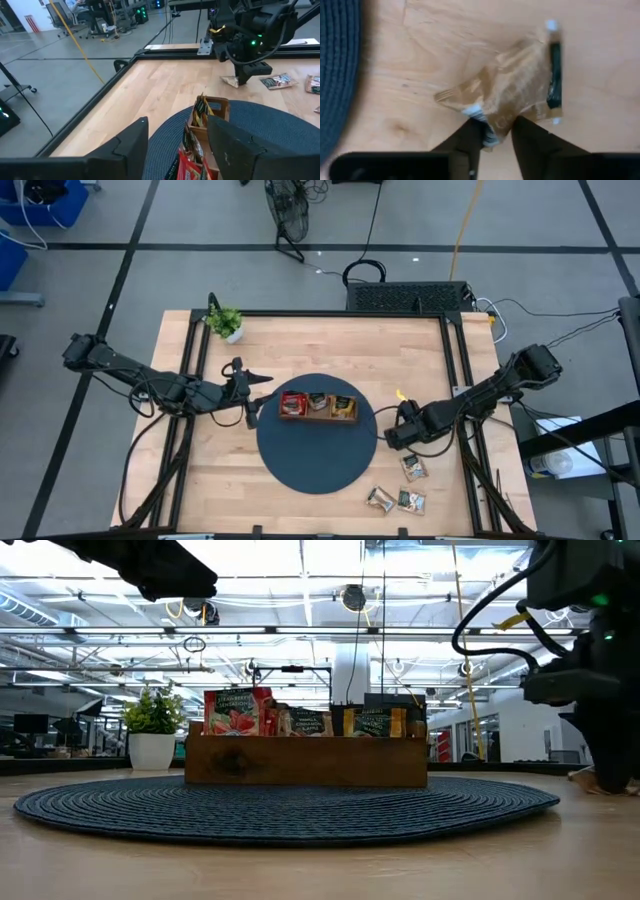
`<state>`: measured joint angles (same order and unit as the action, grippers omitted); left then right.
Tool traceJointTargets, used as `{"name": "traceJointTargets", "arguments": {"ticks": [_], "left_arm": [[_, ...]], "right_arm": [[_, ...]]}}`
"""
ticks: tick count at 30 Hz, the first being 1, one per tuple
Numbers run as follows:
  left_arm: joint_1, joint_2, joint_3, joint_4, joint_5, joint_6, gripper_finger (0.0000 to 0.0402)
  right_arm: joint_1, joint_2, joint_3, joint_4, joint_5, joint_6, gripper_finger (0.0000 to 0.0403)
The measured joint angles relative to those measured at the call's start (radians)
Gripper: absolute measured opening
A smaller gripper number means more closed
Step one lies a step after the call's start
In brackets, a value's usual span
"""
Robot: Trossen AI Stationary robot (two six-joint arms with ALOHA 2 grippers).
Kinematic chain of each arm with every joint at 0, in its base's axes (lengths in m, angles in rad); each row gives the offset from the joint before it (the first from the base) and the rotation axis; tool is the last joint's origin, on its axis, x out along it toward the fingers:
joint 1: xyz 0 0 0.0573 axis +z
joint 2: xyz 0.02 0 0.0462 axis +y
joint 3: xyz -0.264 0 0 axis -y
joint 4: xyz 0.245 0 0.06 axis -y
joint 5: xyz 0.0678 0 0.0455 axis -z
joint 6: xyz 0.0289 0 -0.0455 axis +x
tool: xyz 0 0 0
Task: Pick & Place Tea
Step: Put the brown tea bag into the middle section of the wooden organizer
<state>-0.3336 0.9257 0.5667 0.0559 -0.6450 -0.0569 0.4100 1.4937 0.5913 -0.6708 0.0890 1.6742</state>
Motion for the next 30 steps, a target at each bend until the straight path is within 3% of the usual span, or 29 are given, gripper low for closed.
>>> {"name": "traceJointTargets", "arguments": {"ticks": [5, 11, 13, 16, 20, 22, 26, 30], "left_arm": [[0.000, 0.000, 0.000, 0.000, 0.000, 0.000, 0.0209], [0.000, 0.000, 0.000, 0.002, 0.000, 0.000, 0.0198], [0.000, 0.000, 0.000, 0.003, 0.000, 0.000, 0.0194], [0.000, 0.000, 0.000, 0.002, 0.000, 0.000, 0.0191], [0.000, 0.000, 0.000, 0.001, 0.000, 0.000, 0.0195], [0.002, 0.000, 0.000, 0.026, -0.001, 0.002, 0.0200], [0.013, -0.001, 0.001, 0.204, -0.001, -0.005, 0.0209], [0.019, 0.002, 0.001, 0.280, 0.000, -0.110, 0.0213]], "right_arm": [[0.024, -0.015, -0.006, 0.061, 0.040, -0.108, 0.0013], [0.085, -0.121, 0.065, 0.114, 0.174, -0.218, 0.0008], [0.119, -0.173, 0.090, 0.239, 0.273, -0.288, 0.0006], [0.172, -0.242, 0.089, 0.445, 0.423, -0.503, 0.0006], [0.195, -0.261, 0.042, 0.827, 0.519, -0.929, 0.0005], [0.184, -0.254, 0.001, 1.026, 0.511, -1.108, 0.0005], [0.118, -0.196, -0.109, 1.396, 0.399, -1.345, 0.0004], [0.032, -0.123, -0.181, 1.752, 0.121, -1.485, 0.0004]]}}
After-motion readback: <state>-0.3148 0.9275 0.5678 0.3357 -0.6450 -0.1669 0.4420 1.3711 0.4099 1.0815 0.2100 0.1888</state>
